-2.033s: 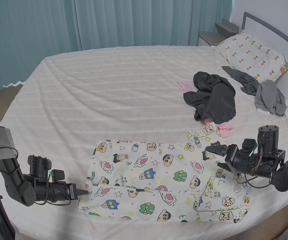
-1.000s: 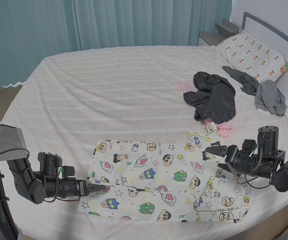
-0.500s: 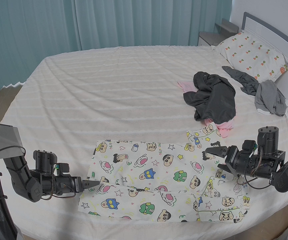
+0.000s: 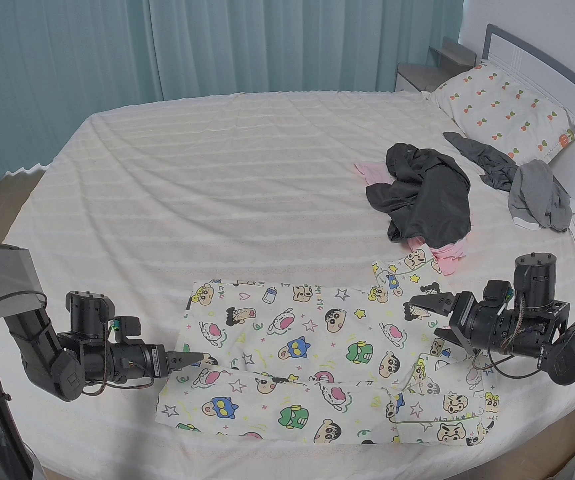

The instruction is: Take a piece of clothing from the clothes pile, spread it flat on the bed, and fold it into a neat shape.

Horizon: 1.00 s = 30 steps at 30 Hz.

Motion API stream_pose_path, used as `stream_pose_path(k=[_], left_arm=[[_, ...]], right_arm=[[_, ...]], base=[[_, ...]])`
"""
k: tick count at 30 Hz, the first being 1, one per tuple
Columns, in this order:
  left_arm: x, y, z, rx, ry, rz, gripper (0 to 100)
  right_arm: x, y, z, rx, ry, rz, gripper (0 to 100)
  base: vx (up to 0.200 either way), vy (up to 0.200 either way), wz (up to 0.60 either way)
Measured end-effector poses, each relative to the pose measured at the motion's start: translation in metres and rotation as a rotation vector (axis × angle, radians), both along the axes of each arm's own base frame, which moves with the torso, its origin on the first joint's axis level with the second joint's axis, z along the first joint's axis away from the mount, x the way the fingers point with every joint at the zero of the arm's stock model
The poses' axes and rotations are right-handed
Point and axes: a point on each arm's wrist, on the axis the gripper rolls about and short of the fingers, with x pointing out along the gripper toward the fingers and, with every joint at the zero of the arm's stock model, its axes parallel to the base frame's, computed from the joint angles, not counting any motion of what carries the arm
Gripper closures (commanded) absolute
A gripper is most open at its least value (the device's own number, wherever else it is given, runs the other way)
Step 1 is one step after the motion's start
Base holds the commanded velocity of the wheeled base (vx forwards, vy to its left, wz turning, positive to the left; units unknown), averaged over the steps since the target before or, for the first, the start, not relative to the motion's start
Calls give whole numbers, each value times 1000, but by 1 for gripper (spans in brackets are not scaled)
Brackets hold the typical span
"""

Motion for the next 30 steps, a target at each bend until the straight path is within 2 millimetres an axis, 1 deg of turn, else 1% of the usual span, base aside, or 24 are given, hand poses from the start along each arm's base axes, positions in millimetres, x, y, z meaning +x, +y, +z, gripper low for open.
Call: stream_pose_path(k=[3, 9, 17, 18, 26, 30], left_arm=[[-1, -4, -2, 1, 8, -15, 0], [2, -10, -15, 6, 42, -35, 0], [1, -13, -25, 5, 75, -48, 0], [0, -14, -25, 5, 78, -49, 100], [-7, -14, -29, 11, 105, -53, 100], [-12, -12, -26, 15, 108, -49, 100]], right_arm=[[0, 0, 0, 1, 0, 0, 0], [0, 0, 0, 2, 1, 0, 0], [1, 0, 0, 5, 0, 0, 0], [1, 0, 0, 5, 0, 0, 0], [1, 0, 0, 5, 0, -1, 0], [1, 0, 0, 4, 1, 0, 0]], base=[[0, 0, 0], [0, 0, 0], [0, 0, 0], [0, 0, 0], [0, 0, 0], [0, 0, 0]])
